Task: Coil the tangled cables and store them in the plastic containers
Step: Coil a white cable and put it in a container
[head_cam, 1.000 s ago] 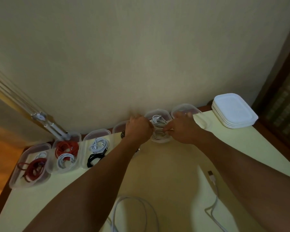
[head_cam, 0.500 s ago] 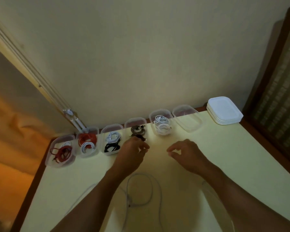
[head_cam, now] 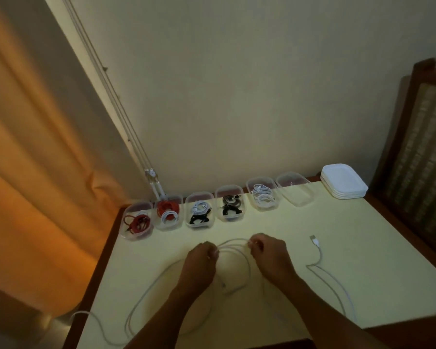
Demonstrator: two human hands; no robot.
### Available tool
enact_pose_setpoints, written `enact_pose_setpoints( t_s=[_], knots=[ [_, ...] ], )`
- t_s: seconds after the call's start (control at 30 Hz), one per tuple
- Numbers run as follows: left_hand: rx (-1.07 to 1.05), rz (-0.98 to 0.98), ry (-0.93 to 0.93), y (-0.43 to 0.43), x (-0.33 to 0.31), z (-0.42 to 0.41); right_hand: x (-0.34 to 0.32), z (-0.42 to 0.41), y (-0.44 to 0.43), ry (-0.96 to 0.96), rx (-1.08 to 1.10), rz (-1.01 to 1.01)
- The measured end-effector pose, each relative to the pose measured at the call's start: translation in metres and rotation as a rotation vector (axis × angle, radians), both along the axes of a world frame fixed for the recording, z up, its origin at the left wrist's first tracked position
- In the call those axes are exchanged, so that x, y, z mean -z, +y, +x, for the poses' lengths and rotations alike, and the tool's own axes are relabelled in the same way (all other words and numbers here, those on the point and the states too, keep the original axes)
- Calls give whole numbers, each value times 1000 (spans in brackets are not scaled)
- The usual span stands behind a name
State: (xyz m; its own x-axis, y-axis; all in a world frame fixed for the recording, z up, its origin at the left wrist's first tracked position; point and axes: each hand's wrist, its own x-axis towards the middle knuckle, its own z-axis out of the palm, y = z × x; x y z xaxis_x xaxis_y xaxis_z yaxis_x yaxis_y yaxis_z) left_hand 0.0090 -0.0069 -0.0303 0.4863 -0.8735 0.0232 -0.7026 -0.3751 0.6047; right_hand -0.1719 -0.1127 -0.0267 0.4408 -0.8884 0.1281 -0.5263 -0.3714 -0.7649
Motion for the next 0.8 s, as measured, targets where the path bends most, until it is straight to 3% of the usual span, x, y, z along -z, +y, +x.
enact_pose_setpoints(
  t_s=[0.1,0.17,0.27,0.4,0.63,0.8],
  knots=[
    [-150,-254,361,2,-32,1,-46,-5,-5,-253,69,23],
    [-164,-358,463,7,-50,6,-77,-12,-13,-334,128,-27],
    [-114,-409,436,21,-70,17,-115,-30,-28,-432,245,-90],
    [-66,-485,428,40,-96,12,-147,-51,-37,-376,243,-101],
    [26,-496,244,48,-148,-5,-155,-62,-20,155,38,-139],
    [162,-434,68,38,-193,-21,-183,-34,33,-117,-335,28]
  ],
)
